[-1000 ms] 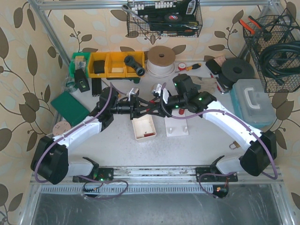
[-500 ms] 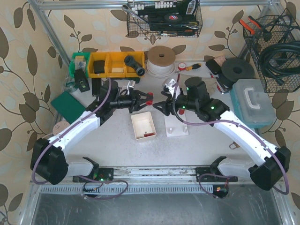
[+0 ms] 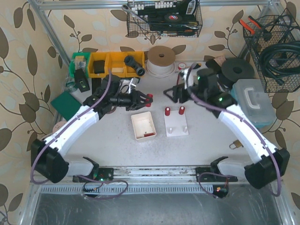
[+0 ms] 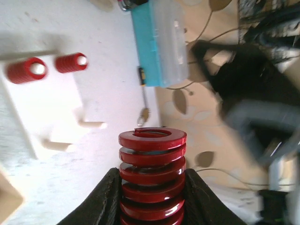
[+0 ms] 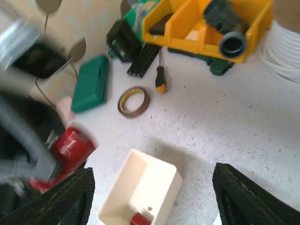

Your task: Install the large spring

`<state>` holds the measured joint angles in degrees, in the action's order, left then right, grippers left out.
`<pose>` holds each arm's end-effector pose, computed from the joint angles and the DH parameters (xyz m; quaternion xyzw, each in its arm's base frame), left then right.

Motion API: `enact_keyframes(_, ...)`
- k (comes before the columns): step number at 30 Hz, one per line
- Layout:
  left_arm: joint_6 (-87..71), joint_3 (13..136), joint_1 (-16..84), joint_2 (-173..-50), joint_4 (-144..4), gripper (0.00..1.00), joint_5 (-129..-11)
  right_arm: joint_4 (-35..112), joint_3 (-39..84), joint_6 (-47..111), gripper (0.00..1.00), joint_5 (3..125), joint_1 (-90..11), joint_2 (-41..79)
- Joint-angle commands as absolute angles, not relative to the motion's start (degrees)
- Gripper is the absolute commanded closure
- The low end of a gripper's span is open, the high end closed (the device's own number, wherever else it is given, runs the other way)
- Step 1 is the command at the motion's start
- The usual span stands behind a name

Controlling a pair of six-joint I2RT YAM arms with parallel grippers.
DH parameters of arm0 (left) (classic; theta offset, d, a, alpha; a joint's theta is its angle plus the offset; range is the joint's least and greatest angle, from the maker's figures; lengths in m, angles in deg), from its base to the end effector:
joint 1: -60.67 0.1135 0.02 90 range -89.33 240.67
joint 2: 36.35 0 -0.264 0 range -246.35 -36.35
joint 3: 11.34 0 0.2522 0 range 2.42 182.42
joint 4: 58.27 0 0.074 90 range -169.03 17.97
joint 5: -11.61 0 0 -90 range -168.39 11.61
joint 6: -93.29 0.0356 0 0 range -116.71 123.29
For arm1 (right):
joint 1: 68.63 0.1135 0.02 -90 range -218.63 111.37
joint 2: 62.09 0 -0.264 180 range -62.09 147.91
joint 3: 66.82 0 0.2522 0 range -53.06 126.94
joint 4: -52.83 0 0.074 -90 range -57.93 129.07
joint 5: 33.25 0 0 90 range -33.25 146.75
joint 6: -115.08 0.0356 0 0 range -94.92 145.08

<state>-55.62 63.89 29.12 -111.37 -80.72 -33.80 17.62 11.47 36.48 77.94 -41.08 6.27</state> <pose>0.2391 -0.1761 0.3318 0.0238 0.7964 -0.5880 0.1396 0.2317 0.1354 0.3566 -0.2141 0.8082 0.3218 0.4442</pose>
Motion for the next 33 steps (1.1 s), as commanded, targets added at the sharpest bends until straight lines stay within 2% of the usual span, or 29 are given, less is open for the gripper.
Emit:
enact_keyframes(1,-18.54,68.59,26.04,-103.46,-109.13,1.00,-47.54,2.48,23.14,49.58,0.31,98.94,-50.74,14.65)
enact_keyframes(4,-10.78,60.42,24.51,-98.92,-107.53,1.00,-56.43,-7.15,28.36,51.89,0.30,107.30,-51.90,20.09)
enact_keyframes(8,-5.50,48.66,22.40,-91.26,-95.46,1.00,-56.65,-6.75,27.27,57.86,0.29,114.58,-51.71,20.14)
enact_keyframes(12,-0.81,49.61,18.30,-90.87,-95.30,1.00,-64.66,-3.94,22.70,62.77,0.30,120.28,-50.06,20.73)
enact_keyframes(18,2.84,49.32,12.30,-89.89,-93.93,1.00,-75.55,-11.05,24.85,59.61,0.30,116.47,-40.86,26.31)
enact_keyframes(24,0.92,49.53,10.93,-89.64,-93.18,1.00,-75.25,-6.80,25.73,63.08,0.30,114.07,-36.08,31.57)
enact_keyframes(33,-0.82,50.86,8.41,-89.39,-93.83,1.00,-74.85,-3.67,28.75,63.86,0.30,115.98,-34.39,37.02)
